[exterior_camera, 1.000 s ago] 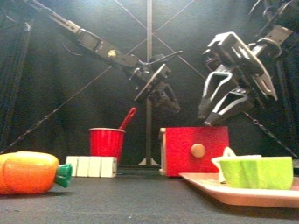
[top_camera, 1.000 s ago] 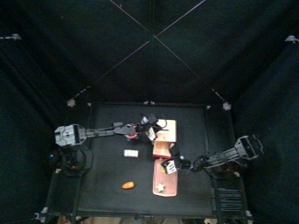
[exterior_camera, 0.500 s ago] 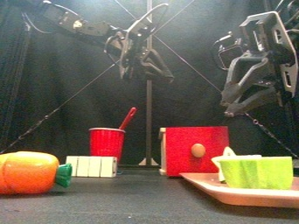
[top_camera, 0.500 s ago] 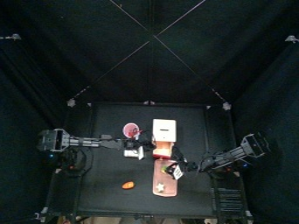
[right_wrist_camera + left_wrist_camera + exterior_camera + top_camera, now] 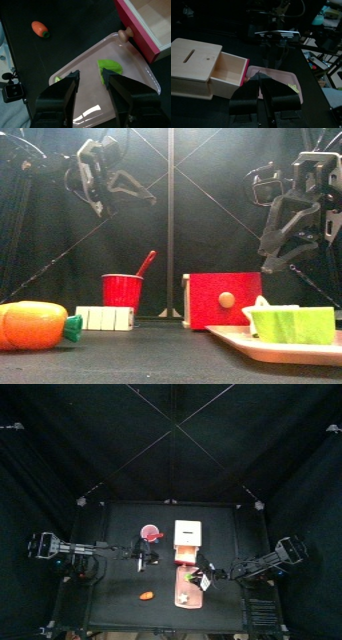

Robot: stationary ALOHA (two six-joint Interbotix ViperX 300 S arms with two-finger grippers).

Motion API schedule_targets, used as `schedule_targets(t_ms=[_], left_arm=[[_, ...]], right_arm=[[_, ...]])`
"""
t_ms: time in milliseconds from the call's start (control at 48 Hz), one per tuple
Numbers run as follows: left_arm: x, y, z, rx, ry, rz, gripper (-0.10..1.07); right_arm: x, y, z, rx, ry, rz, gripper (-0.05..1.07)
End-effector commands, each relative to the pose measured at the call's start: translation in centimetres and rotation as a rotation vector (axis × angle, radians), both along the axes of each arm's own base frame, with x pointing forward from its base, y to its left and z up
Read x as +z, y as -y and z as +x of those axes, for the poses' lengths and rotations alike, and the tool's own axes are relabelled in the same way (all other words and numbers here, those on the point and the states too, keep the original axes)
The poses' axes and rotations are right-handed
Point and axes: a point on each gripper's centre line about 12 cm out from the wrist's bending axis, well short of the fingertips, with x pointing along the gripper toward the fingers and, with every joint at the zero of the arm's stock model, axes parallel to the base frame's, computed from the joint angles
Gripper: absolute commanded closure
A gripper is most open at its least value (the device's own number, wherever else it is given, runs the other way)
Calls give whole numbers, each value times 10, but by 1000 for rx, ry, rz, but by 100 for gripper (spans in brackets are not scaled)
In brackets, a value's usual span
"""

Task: Grab starfruit top

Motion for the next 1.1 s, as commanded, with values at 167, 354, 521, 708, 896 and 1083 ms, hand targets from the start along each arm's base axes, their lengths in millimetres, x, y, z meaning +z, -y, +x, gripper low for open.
schedule_targets(t_ms=[167,354,521,708,896,1083], left_arm=[[2,24,-14,-135,76,76,55],[-1,26,-18,-137,69,63,55],[-3,26,-19,-132,64,57,55],[-3,26,-19,-132,68,55,55],[-7,26,-18,-131,56,52,55],[-9,25,-16,-128,50,47,55]], right_arm=[[-3,-1,3,10,-9,-18,1],[-20,-1,8,10,-61,-39,-2],[-32,-4,16,16,-100,-58,-2],[-45,-1,20,15,-135,-87,-2],[-51,3,23,2,-153,-94,-2],[-56,7,26,-7,-166,-104,-2]])
